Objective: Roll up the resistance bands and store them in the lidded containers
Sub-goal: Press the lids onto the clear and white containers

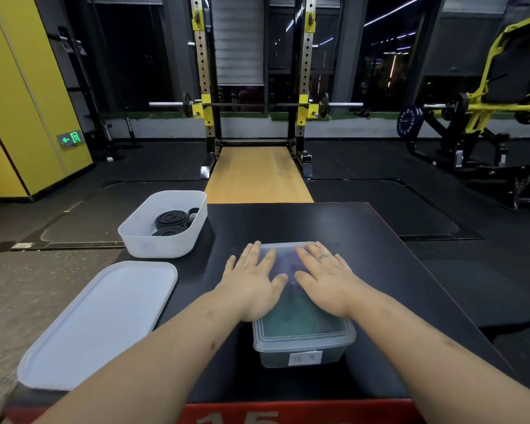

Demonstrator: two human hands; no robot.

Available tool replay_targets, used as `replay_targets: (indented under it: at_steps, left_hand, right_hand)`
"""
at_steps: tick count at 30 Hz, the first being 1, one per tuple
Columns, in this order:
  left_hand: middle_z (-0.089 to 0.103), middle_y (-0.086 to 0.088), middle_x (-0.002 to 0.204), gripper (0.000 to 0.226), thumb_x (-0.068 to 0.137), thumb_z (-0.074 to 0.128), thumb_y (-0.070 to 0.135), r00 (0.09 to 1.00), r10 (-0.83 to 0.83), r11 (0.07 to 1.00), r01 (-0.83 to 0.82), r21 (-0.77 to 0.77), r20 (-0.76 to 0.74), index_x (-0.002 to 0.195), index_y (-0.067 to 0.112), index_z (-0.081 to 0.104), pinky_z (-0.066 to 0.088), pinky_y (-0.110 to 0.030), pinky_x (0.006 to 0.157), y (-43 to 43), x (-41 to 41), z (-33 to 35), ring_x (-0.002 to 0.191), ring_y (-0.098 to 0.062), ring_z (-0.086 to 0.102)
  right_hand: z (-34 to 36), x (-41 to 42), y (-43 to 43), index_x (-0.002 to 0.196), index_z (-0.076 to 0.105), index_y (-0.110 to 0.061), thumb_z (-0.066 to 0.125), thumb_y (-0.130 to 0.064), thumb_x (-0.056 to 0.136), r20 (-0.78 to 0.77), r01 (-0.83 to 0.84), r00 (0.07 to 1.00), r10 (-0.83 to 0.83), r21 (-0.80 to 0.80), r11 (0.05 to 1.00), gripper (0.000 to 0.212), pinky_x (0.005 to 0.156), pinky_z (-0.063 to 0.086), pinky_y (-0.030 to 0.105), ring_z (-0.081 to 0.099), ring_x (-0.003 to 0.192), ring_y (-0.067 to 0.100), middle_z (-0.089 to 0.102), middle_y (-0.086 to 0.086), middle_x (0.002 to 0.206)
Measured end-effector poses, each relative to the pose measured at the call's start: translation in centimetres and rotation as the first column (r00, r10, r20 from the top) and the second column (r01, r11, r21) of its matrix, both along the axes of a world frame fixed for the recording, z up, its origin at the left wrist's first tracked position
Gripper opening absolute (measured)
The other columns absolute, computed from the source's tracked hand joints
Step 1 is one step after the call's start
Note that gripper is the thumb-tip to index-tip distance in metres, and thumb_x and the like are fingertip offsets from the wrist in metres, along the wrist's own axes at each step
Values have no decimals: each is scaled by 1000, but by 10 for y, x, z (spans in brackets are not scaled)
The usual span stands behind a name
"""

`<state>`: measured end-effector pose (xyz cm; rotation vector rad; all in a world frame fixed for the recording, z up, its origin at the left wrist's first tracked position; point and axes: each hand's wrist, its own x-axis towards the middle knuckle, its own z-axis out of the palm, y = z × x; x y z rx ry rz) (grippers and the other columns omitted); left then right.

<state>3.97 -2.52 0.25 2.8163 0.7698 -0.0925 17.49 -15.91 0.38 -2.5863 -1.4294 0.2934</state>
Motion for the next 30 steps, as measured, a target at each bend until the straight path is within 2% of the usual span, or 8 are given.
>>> replay_targets:
  at_steps: [5,11,17,21,24,27,30]
  left_hand:
    - [-20,-4,170,67,105,18,55,1000,-3,1000,3,3,10,163,30,-2,-7,-49,126,-1,0,-4,155,-17,-21]
    - [-10,-6,171,63,107,20,46,996,34,999,-33,-9,77,164,26,4,-7,-48,127,-14,-11,12,157,-18,-15]
    - [-12,-11,171,62,107,18,45,998,-4,1000,4,0,57,163,29,-3,-9,-48,126,-46,-35,3,156,-20,-18]
    - [-17,-8,170,63,106,21,46,993,11,1000,-11,0,119,163,32,-2,-10,-44,126,-45,-37,-8,155,-18,-21]
    - [-15,-8,170,64,106,23,47,994,6,1000,-8,15,113,163,31,0,-10,-44,126,-50,-37,-12,156,-18,-20]
    - [-10,-8,171,62,106,23,45,993,21,999,-25,36,114,163,30,4,-8,-46,126,-52,-37,-7,157,-18,-15]
    - [-1,-9,171,58,108,21,40,989,29,998,-38,59,144,163,26,10,-4,-47,127,-53,-38,1,158,-19,-5]
  right_hand:
    - [-5,0,-1,165,2,-31,26,-41,107,-10,-1,1000,1,1,1000,63,129,-3,45,-16,158,11,-9,-5,174]
    - [9,-11,-10,165,3,-36,22,-37,106,3,6,1000,-6,32,999,61,129,-6,45,-12,159,10,-10,-4,174]
    - [4,-40,-31,163,5,-42,21,-39,107,-16,19,1000,-18,37,999,59,129,-7,46,-9,159,11,-9,-2,174]
    - [-3,-45,-31,164,9,-40,24,-37,105,-2,34,999,-34,94,995,61,129,-5,46,-7,159,13,-5,-2,174]
    - [-5,-48,-35,164,12,-39,27,-37,104,9,29,1000,-30,83,996,62,129,-5,45,-7,159,13,-3,-1,174]
    - [-1,-50,-34,164,13,-37,26,-38,103,25,32,999,-34,89,996,62,129,-5,46,-5,159,14,-1,1,174]
    - [6,-52,-36,164,15,-35,17,-42,97,90,52,994,-61,96,994,67,129,-2,46,-2,160,16,4,5,174]
